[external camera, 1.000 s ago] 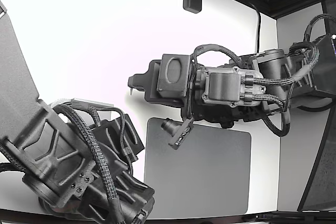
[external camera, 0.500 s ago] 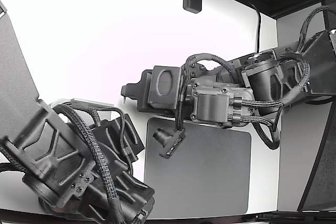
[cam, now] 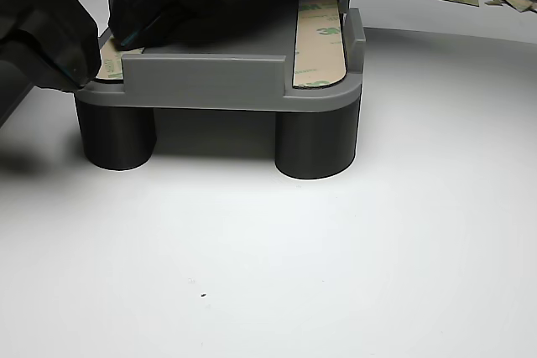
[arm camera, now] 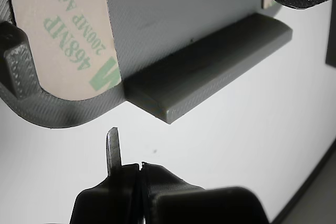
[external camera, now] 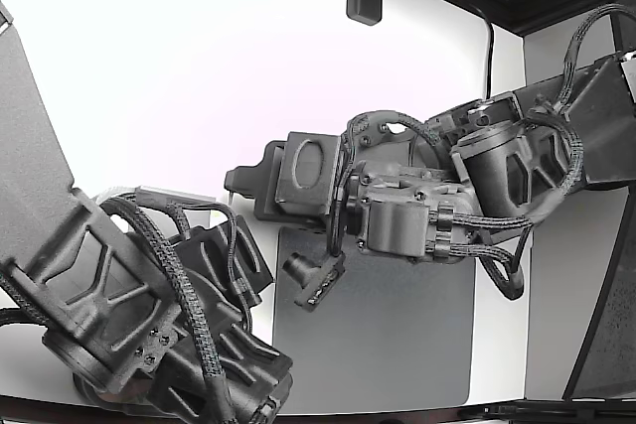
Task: Peel off protective film from adhesive tape.
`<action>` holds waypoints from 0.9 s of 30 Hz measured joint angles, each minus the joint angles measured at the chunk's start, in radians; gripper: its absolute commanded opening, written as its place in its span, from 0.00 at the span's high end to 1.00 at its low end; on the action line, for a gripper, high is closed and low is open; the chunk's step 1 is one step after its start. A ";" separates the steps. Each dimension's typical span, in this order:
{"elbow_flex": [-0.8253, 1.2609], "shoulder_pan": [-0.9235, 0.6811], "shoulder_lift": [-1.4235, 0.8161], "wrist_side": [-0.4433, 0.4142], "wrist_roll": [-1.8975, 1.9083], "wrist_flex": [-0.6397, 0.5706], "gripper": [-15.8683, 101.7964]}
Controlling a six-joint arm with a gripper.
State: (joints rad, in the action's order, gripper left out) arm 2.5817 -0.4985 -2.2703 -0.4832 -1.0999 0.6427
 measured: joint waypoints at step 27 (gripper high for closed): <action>-0.074 -0.037 0.118 -0.040 0.041 0.035 0.96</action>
State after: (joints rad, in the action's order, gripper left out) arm 2.5081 -0.5354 -2.1522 -0.5231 -1.0584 0.6780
